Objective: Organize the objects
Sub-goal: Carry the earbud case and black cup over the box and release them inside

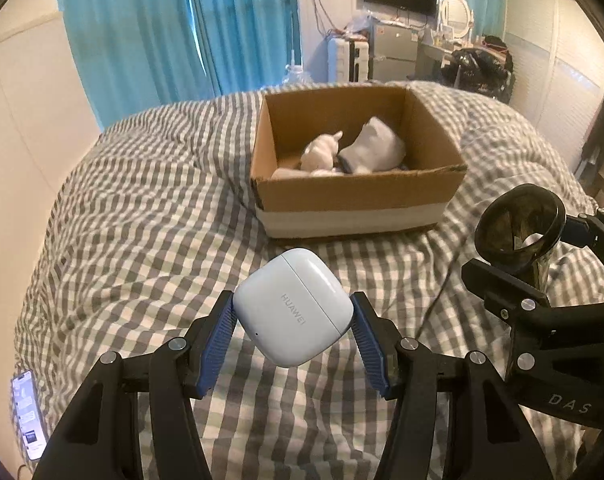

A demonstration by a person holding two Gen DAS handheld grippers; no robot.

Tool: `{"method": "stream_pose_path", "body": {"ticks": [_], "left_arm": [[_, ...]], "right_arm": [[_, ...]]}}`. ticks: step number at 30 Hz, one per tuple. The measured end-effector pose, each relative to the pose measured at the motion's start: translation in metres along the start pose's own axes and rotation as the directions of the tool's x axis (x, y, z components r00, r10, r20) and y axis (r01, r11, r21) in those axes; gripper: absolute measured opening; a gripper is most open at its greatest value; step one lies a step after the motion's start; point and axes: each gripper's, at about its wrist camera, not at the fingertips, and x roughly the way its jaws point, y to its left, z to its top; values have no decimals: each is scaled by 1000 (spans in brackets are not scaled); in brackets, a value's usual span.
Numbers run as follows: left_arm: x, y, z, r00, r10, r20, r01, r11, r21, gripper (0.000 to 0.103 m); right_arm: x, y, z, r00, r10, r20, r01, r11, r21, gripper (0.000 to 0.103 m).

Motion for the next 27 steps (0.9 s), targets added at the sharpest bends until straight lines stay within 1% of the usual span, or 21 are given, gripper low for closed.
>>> {"method": "stream_pose_path", "body": {"ticks": [6, 11, 16, 21, 27], "left_arm": [[-19, -1, 9, 999, -7, 37, 7, 1000, 1, 59], [-31, 0, 25, 998, -11, 68, 11, 1000, 4, 59], [-38, -1, 55, 994, -27, 101, 26, 1000, 17, 59], [-40, -1, 91, 990, -23, 142, 18, 999, 35, 59], [-21, 3, 132, 988, -23, 152, 18, 999, 35, 59]], "right_arm": [[-25, -3, 2, 999, -4, 41, 4, 1000, 1, 84], [-41, -8, 10, 997, -11, 75, 11, 1000, -4, 84], [-56, -16, 30, 993, -15, 115, 18, 1000, -23, 84], [-61, -25, 55, 989, -21, 149, 26, 999, -33, 84], [-53, -40, 91, 985, -9, 175, 14, 1000, -28, 84]]}}
